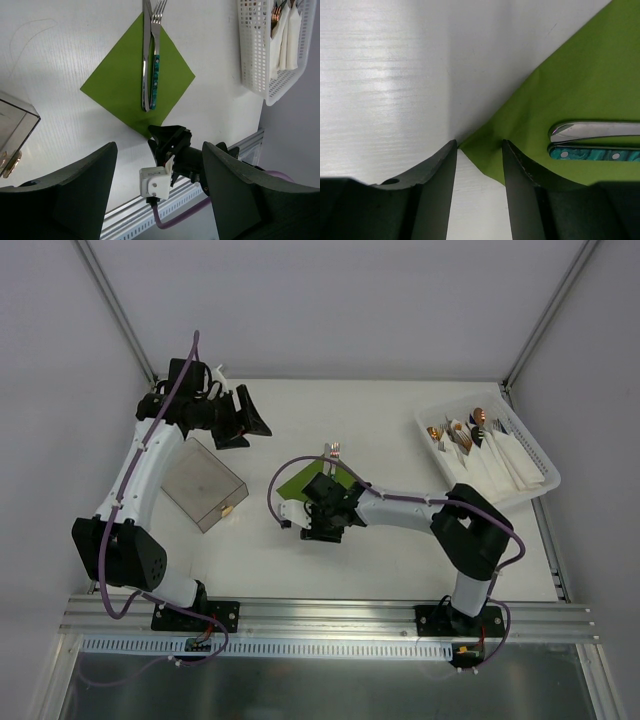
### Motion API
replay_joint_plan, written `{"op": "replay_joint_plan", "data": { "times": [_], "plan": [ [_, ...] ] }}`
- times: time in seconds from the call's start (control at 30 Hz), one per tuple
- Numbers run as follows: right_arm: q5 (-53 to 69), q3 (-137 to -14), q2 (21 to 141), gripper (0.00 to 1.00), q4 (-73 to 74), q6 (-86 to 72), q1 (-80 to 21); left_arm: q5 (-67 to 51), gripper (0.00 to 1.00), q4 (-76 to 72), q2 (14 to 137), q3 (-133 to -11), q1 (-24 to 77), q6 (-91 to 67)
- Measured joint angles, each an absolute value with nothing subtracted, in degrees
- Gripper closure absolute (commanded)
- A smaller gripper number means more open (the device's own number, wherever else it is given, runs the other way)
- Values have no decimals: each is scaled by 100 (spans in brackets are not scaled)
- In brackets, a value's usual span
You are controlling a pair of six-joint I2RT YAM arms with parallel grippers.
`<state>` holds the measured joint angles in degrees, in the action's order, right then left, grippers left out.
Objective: Place the utensils on the paper napkin and roll it up
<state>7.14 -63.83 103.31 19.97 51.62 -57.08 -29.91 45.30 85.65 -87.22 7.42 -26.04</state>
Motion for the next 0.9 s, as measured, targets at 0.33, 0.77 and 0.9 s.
{"op": "replay_joint_plan", "data": {
  "times": [0.33,0.77,0.9],
  "plan": [
    [1072,-6532,10475,92,2005,5124,-5605,-3052,30,4530,8562,-8722,471,-2585],
    [1450,-6407,9970,100,2416,5048,-5614,-3041,23,4460,8248,-8110,405,-2335],
    [1588,-6508,9950,100,2600,5096,-5570,-3055,22,4204,8053,-7658,405,-2327]
  ]
}}
